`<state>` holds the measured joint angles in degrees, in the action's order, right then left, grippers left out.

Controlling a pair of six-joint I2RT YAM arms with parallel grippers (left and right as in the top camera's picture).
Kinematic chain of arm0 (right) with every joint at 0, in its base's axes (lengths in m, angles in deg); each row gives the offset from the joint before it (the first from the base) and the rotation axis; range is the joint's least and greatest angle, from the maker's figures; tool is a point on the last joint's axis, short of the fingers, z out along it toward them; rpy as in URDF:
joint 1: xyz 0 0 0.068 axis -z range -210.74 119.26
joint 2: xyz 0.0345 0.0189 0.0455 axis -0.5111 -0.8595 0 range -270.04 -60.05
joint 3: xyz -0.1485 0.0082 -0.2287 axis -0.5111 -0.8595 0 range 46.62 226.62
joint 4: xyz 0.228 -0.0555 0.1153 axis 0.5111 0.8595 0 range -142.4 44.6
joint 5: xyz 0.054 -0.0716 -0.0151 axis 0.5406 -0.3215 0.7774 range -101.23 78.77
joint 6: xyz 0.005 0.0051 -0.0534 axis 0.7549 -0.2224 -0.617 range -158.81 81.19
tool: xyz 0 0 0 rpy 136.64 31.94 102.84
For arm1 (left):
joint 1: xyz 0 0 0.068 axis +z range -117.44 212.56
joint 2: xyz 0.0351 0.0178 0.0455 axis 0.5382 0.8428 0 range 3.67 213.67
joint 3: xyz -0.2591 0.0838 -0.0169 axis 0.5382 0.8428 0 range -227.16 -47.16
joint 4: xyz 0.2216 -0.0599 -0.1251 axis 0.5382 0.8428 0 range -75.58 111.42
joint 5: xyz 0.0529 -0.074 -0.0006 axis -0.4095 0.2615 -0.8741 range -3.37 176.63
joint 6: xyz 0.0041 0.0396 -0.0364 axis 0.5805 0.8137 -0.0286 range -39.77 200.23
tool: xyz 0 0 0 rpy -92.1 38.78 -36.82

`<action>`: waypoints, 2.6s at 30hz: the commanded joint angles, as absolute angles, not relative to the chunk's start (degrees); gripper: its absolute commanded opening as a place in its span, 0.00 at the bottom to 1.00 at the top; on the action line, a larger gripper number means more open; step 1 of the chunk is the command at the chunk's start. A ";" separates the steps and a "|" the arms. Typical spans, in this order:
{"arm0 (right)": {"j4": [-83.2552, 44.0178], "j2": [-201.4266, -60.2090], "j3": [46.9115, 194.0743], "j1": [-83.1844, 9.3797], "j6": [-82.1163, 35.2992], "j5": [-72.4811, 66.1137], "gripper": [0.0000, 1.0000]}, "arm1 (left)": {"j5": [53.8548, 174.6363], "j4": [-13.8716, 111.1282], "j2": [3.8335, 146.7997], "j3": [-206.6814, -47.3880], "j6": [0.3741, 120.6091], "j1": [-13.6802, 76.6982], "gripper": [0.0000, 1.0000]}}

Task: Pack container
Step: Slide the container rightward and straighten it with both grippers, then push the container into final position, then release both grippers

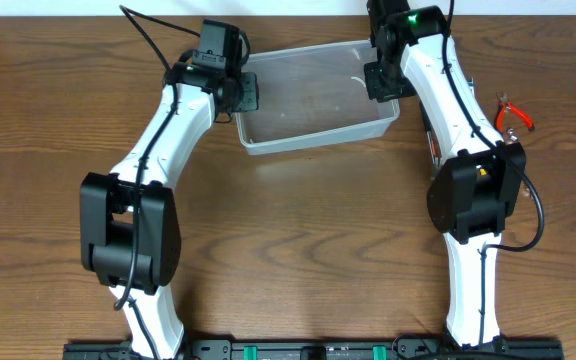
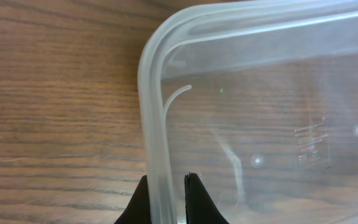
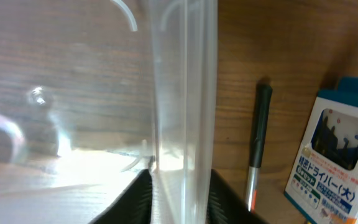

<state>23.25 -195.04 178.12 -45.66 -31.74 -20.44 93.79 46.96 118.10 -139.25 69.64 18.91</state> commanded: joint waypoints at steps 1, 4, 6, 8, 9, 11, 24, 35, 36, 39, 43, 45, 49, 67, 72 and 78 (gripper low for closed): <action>22.79 -195.18 177.75 -47.54 -32.06 -15.98 0.35 | 98.42 46.65 119.41 -140.67 70.91 16.35 0.06; 22.82 -195.18 177.62 -47.51 -32.06 -15.98 0.44 | 98.42 46.19 119.41 -140.67 70.91 16.35 0.06; 22.75 -195.18 177.40 -47.54 -32.04 -15.96 0.45 | 98.42 46.02 119.41 -140.67 70.91 16.35 0.06; 22.73 -195.18 177.16 -47.54 -32.04 -15.96 0.45 | 98.42 45.99 119.41 -140.67 70.91 16.35 0.06; 22.64 -195.18 176.92 -47.54 -32.04 -15.96 0.45 | 98.42 45.97 119.41 -140.67 70.91 16.35 0.06; 22.62 -195.18 176.50 -47.54 -32.04 -15.96 0.45 | 98.42 45.99 119.41 -140.67 70.93 16.35 0.06; 19.45 -195.15 174.80 -47.54 -32.24 -15.57 0.60 | 94.71 45.34 119.41 -140.67 72.72 16.79 0.67; 15.43 -195.15 175.12 -47.47 -34.01 -14.82 0.54 | 99.12 44.42 117.95 -140.80 72.70 18.95 0.52; 15.30 -195.15 175.23 -47.45 -33.99 -14.80 0.48 | 99.69 44.03 117.40 -140.80 72.70 19.00 0.45; 15.06 -195.15 175.67 -47.40 -34.05 -14.41 0.18 | 99.78 42.50 115.24 -140.80 72.68 19.00 0.22; 14.80 -195.15 176.20 -47.40 -34.18 -14.23 0.03 | 103.78 41.49 112.00 -140.80 72.61 18.97 0.06; 14.45 -195.15 176.30 -47.40 -34.18 -14.21 0.01 | 108.19 41.54 110.93 -140.80 72.61 18.84 0.06; 14.16 -195.15 176.33 -47.40 -34.18 -14.21 0.01 | 113.28 42.08 110.30 -140.80 72.61 18.01 0.06; 15.73 -195.13 184.61 -47.21 -34.16 -14.21 0.02 | 109.50 49.82 116.33 -140.61 76.13 14.14 0.06; 17.92 -195.13 191.04 -47.05 -34.16 -14.21 0.03 | 109.50 50.21 118.71 -140.61 76.13 14.08 0.06; 19.80 -194.78 196.06 -46.16 -34.14 -14.21 0.06 | 106.88 50.43 121.10 -140.39 76.13 13.82 0.06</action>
<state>19.34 -195.22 193.97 -46.99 -33.86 -14.39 109.66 50.21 119.74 -140.15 75.58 13.95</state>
